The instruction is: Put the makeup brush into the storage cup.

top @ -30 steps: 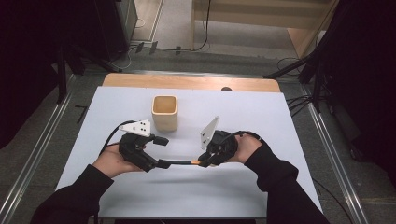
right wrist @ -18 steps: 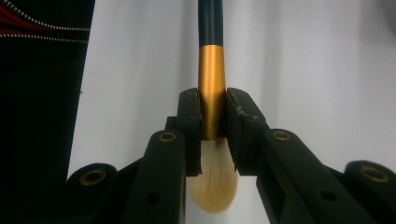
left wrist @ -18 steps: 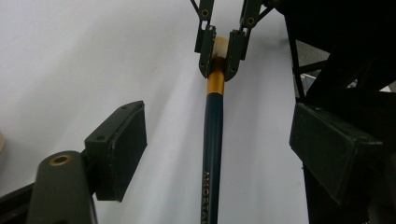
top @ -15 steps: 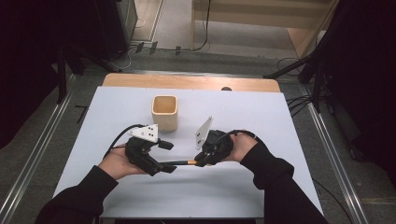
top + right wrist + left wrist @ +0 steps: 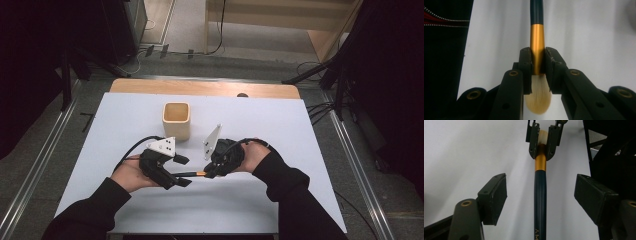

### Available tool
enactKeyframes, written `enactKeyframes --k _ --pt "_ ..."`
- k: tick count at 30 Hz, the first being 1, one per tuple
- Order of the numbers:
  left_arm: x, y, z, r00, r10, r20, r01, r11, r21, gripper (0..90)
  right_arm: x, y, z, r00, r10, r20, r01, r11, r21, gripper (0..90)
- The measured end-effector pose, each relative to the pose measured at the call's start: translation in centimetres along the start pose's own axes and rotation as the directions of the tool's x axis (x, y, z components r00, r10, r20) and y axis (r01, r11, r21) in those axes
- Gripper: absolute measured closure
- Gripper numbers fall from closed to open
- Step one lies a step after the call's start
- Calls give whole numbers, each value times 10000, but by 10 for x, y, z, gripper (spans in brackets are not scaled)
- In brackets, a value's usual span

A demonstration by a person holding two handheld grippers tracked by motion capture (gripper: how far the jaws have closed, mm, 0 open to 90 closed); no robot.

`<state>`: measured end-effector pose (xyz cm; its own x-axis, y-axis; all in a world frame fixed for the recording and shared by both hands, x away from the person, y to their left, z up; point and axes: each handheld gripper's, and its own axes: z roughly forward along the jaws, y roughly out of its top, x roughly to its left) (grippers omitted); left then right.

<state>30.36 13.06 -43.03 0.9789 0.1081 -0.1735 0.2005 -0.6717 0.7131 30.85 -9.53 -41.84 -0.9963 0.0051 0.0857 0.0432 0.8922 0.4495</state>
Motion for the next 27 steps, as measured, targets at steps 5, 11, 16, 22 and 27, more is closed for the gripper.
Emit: enactKeyframes --k 5,11,16,22,27 --pt "1 -1 4 9999 96 72 -97 9998 186 356 0 2 1 10000 -23 -92 23 10000 -30 780" --pt "-1 -1 9 9994 119 340 -137 9985 534 507 0 5 1 9999 -71 -97 71 10000 53 780" --pt "-2 -2 12 9993 296 207 -310 9970 709 585 0 7 3 9997 -260 -5 260 9996 -56 780" --pt "-2 -1 13 9998 81 175 -96 9964 842 700 1 10 5 9996 -277 -113 277 9996 -79 780" --pt "-1 0 12 9998 19 185 -36 9957 925 727 1 12 6 9995 -298 -144 297 9995 -49 780"
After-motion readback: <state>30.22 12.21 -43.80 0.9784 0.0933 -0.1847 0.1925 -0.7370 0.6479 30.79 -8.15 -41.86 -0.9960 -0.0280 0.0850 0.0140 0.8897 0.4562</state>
